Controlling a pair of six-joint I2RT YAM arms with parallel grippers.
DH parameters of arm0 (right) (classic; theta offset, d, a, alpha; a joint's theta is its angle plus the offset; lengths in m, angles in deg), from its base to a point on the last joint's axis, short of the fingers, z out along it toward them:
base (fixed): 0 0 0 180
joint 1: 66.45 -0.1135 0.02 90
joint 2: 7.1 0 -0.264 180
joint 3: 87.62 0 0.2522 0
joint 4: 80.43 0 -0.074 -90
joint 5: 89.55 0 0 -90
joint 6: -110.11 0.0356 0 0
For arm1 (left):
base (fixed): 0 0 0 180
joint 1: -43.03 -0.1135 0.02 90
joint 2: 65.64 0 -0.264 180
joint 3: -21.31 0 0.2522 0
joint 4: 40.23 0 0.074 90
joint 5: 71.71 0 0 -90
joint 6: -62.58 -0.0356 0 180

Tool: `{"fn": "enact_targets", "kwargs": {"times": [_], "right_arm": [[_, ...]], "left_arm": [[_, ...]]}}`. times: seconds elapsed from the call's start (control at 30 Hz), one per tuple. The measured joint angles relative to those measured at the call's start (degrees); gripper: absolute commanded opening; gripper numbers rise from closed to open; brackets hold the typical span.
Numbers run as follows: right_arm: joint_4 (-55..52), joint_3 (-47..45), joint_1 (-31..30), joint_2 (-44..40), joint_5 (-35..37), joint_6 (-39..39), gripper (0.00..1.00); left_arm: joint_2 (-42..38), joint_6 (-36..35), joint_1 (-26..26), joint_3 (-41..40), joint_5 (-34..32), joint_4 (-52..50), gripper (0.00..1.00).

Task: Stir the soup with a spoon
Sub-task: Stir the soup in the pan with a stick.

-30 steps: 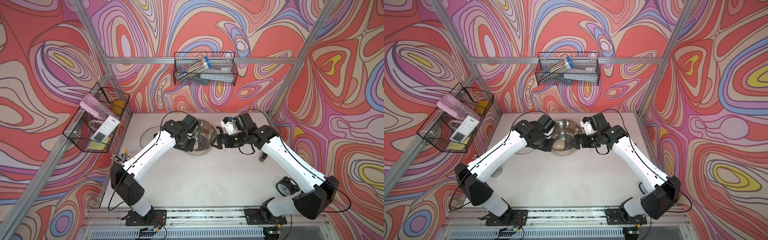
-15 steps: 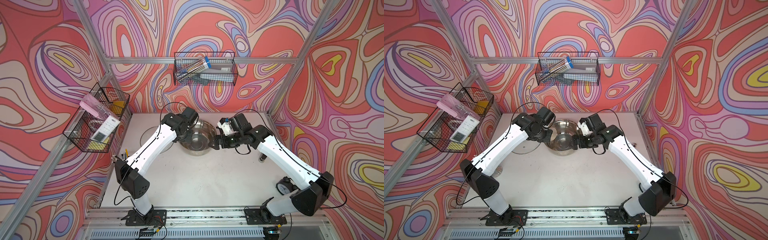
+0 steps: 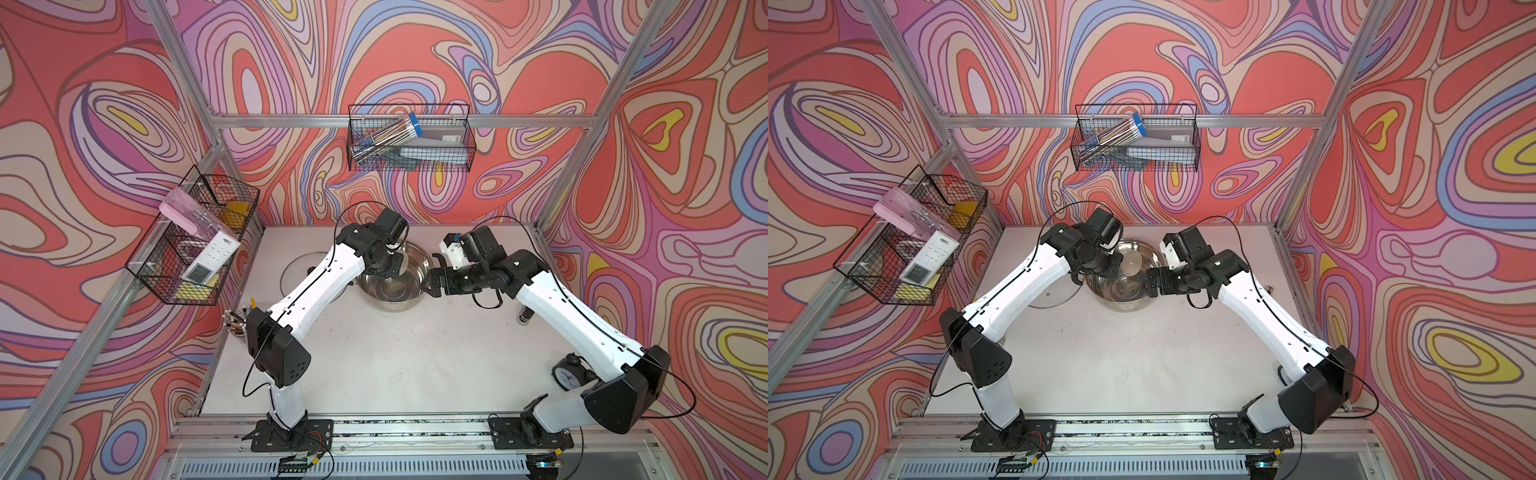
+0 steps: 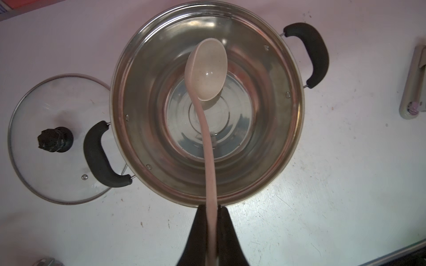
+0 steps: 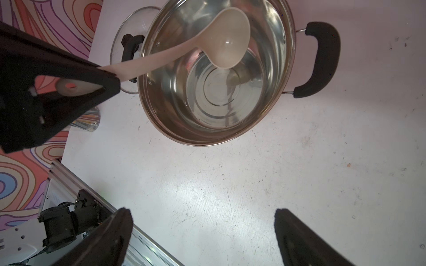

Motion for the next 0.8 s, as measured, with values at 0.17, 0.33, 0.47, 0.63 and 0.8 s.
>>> {"fn": "enact_targets", "kwargs": {"times": [0.17, 0.33, 0.47, 0.63, 0.8], "right_arm": [[0.0, 0.0, 0.0, -0.6, 0.0, 0.4, 0.98], [0.2, -0.2, 0.0, -0.7, -0.2, 0.6, 0.98], [0.4, -0.9, 0.0, -0.7, -0.6, 0.7, 0.98], [0.7, -1.5, 0.0, -0.7, -0.8, 0.8, 0.98], [1.5, -1.7, -0.3, -0.7, -1.2, 1.1, 0.98]], "left_arm": [[-2.3, -0.1, 1.0, -5.6, 4.2, 2.6, 0.00], [-7.0, 0.2, 1.4, -11.1, 6.4, 3.0, 0.00], [-12.0, 0.6, 1.4, -14.5, 6.8, 2.9, 0.00], [-15.9, 1.2, 1.4, -16.3, 5.8, 1.6, 0.00], [-17.3, 1.0, 1.4, -17.8, 2.3, -1.3, 0.00]]}}
